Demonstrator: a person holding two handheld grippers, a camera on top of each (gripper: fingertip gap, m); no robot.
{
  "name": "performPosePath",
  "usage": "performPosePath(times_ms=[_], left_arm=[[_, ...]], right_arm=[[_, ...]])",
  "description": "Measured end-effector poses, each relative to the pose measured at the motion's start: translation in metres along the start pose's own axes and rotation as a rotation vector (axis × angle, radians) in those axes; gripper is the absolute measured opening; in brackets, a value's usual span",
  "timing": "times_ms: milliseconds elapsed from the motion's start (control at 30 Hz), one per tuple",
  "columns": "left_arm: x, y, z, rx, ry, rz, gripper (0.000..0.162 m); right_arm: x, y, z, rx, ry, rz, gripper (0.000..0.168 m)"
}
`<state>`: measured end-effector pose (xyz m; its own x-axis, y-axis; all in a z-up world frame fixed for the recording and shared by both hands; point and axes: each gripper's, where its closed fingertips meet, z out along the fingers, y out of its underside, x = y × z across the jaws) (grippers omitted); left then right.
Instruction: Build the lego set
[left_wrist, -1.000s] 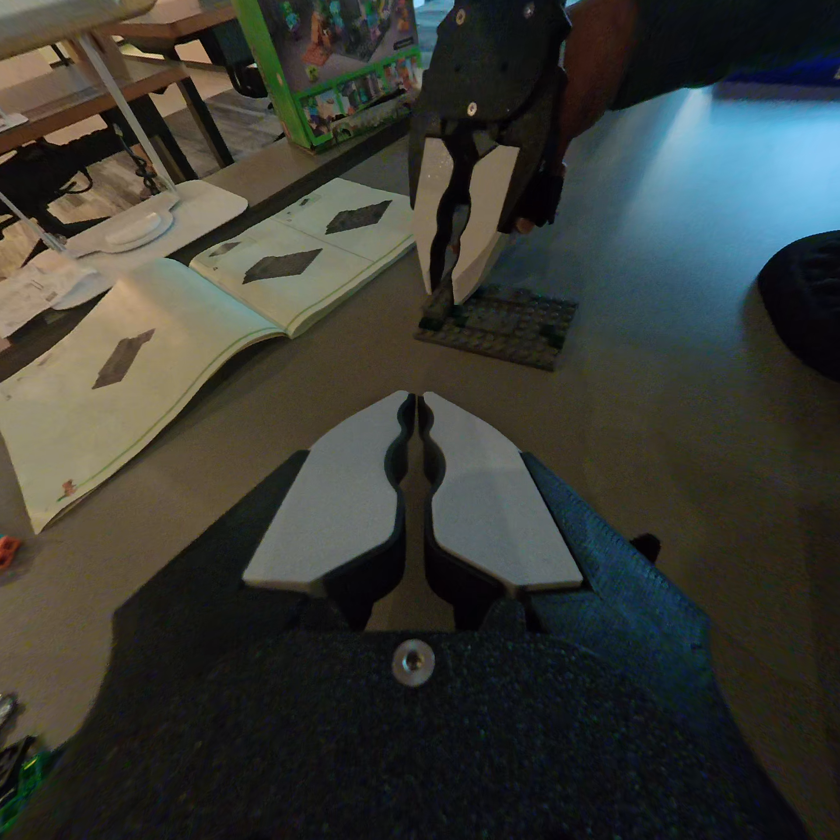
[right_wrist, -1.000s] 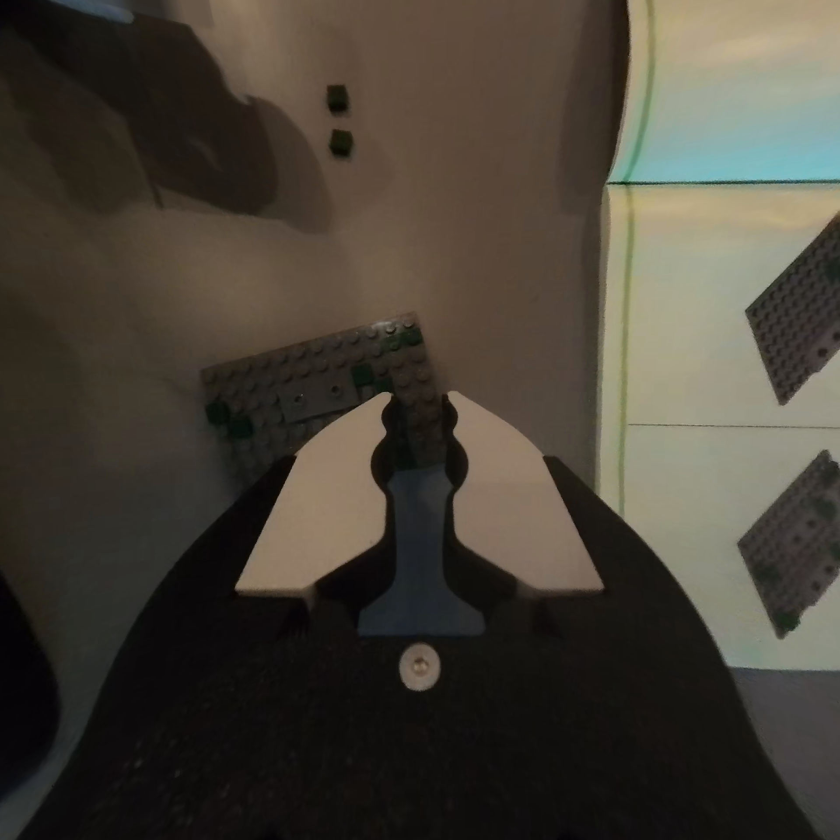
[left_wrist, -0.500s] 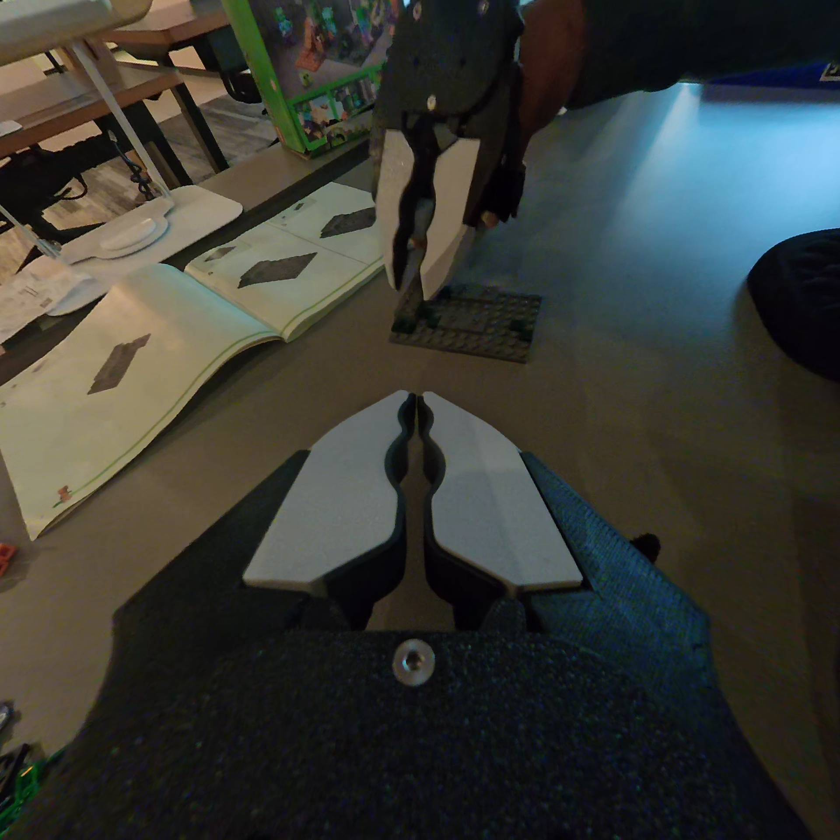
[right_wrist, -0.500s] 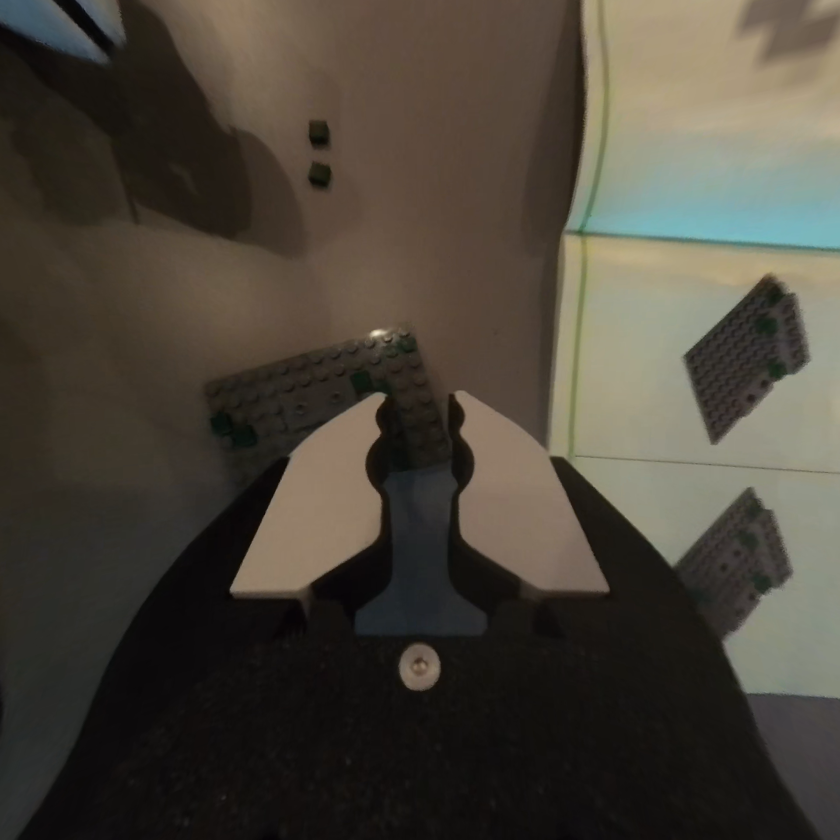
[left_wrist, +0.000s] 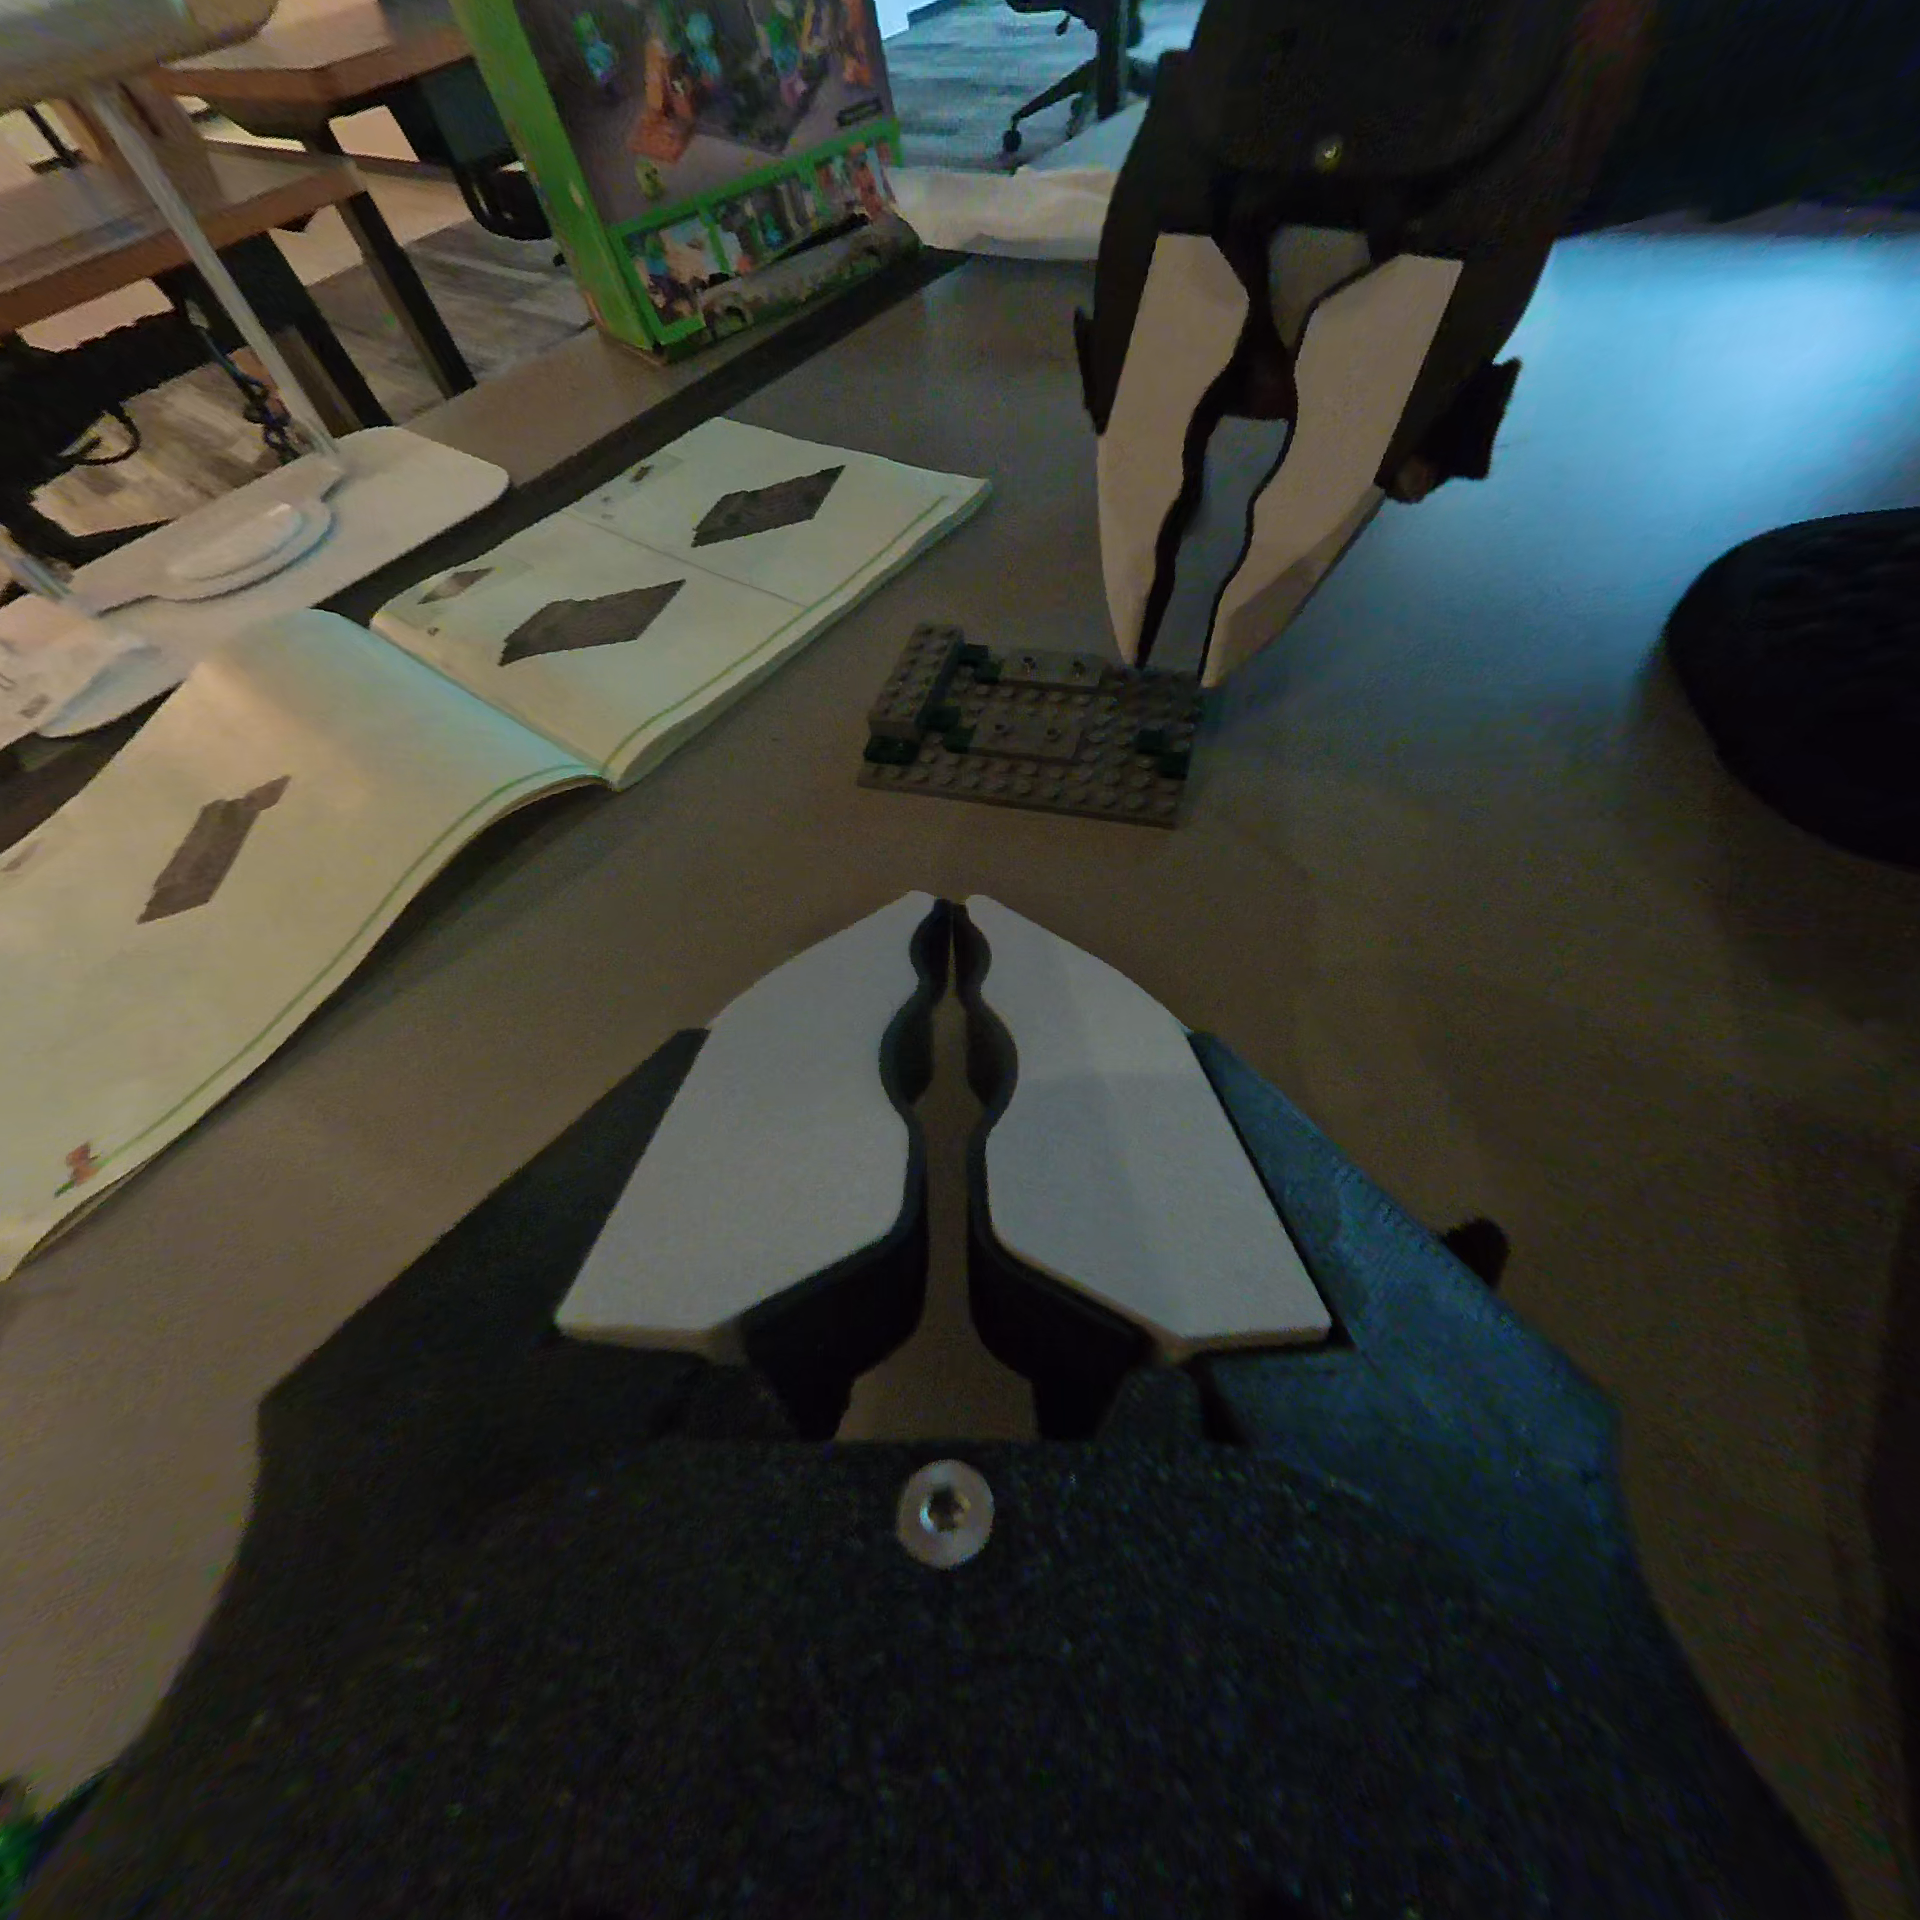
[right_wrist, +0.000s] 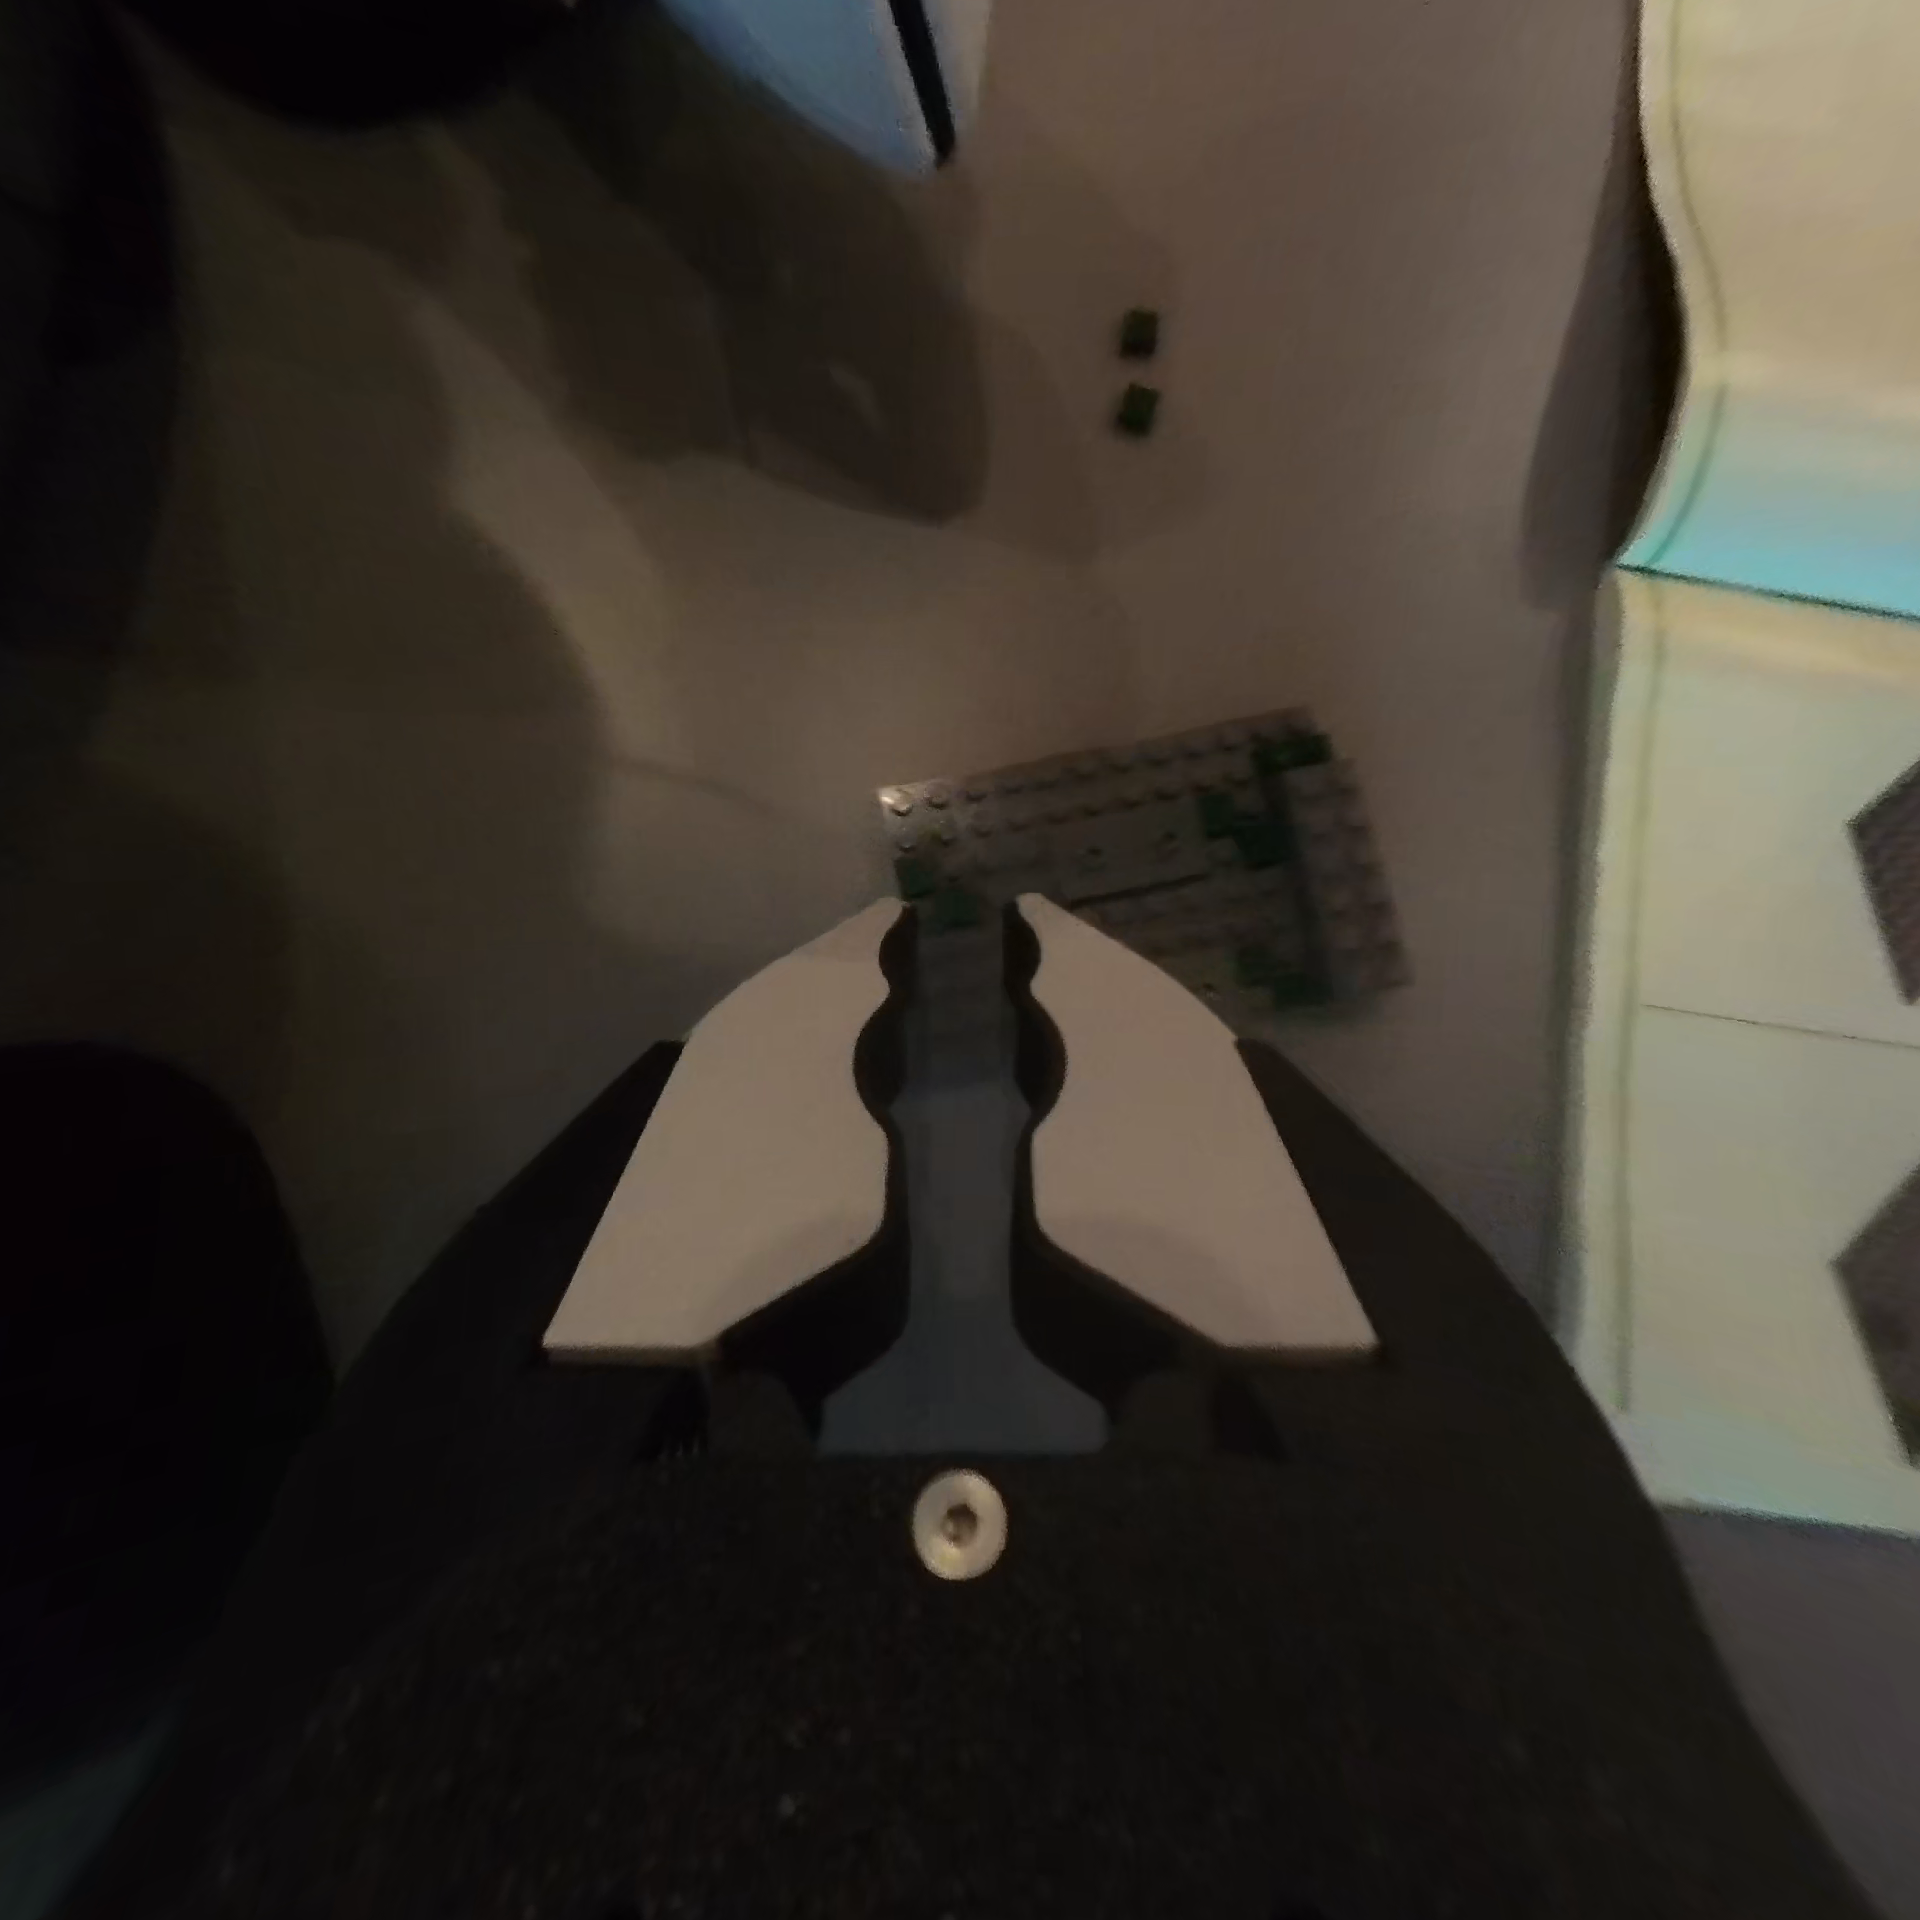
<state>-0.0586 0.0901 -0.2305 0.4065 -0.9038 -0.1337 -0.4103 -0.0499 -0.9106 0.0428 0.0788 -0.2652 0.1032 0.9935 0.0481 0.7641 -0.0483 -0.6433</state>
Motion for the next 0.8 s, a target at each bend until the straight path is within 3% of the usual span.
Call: performPosePath(times_ms=[400, 800], left_arm=[[0.008, 0.002, 0.003, 0.003, 0.041, 0.024, 0.000], [0.009, 0.007, 0.009, -0.015, 0.073, 0.005, 0.001]], right_arm=[[0.003, 0.010, 0.016, -0.044, -0.084, -0.022, 0.009], [0.003, 0.010, 0.016, -0.031, -0.035, 0.027, 0.006]])
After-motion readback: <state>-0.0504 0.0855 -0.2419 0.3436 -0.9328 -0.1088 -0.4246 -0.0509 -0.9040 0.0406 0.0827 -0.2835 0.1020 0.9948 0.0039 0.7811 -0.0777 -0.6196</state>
